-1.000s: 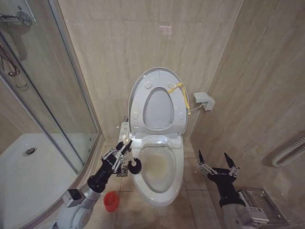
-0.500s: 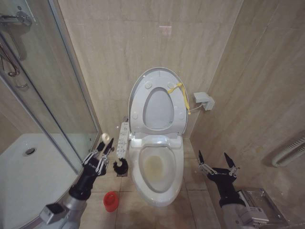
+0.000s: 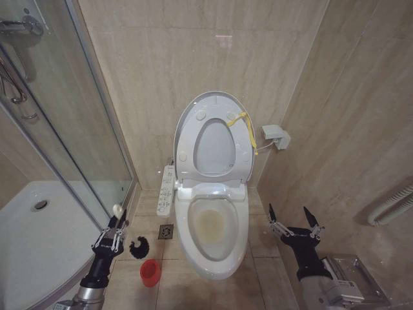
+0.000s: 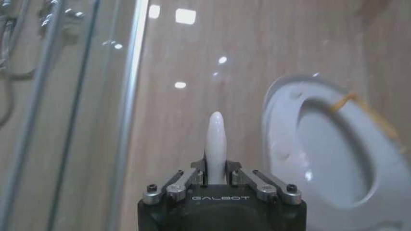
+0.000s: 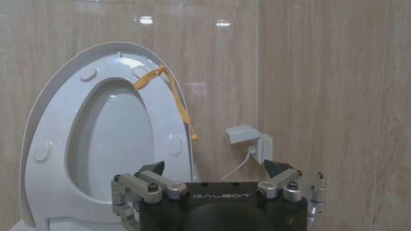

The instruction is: Open the toilet lid, clean the toilet bowl with a toilet brush, close the toilet lid, and flush.

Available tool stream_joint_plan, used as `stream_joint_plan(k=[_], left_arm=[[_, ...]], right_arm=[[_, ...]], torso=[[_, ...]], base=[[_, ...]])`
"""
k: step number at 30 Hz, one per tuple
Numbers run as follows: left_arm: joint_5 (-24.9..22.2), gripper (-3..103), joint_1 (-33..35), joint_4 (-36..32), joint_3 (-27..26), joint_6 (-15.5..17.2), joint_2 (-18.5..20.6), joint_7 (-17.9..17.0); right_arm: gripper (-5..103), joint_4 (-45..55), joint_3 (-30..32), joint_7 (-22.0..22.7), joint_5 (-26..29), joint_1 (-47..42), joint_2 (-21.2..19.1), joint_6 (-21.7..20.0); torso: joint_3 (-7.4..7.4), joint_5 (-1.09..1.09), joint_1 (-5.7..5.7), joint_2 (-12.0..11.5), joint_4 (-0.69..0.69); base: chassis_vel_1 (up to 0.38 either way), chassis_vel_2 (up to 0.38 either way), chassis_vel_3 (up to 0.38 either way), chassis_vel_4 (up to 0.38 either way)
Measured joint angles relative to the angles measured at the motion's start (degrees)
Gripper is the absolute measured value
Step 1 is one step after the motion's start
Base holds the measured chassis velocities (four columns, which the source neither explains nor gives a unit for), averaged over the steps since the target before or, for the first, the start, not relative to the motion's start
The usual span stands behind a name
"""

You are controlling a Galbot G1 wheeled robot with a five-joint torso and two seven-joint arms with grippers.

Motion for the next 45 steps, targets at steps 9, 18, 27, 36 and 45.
stream_joint_plan(k=[9, 18, 27, 36, 45], left_arm=[[-1.8, 20, -6.9, 16.4, 3.6, -4.6, 0.6, 0.4], [-2.7, 20, -10.6, 22.8, 6.1, -5.7, 0.6, 1.9], [-2.7, 20, -14.4, 28.5, 8.4, -6.4, 0.6, 2.9], [-3.6, 20, -18.6, 36.9, 11.0, -7.5, 0.4, 4.8], [-3.8, 20, -22.6, 43.3, 12.7, -7.7, 0.0, 6.0]], right_arm=[[100, 0.0, 0.0, 0.0, 0.0, 0.0, 0.0, 0.0], [100, 0.0, 0.0, 0.0, 0.0, 0.0, 0.0, 0.0], [100, 0.0, 0.0, 0.0, 0.0, 0.0, 0.0, 0.0], [100, 0.0, 0.0, 0.0, 0.0, 0.0, 0.0, 0.0], [100, 0.0, 0.0, 0.0, 0.0, 0.0, 0.0, 0.0]], torso=[[0.00, -0.01, 0.01, 0.0, 0.00], [0.00, 0.00, 0.00, 0.0, 0.01], [0.00, 0.00, 0.00, 0.0, 0.00], [0.00, 0.00, 0.00, 0.0, 0.00], [0.00, 0.00, 0.00, 0.0, 0.00]], base=[[0.000, 0.000, 0.000, 0.000], [0.000, 0.000, 0.000, 0.000], [0.000, 0.000, 0.000, 0.000], [0.000, 0.000, 0.000, 0.000], [0.000, 0.000, 0.000, 0.000]])
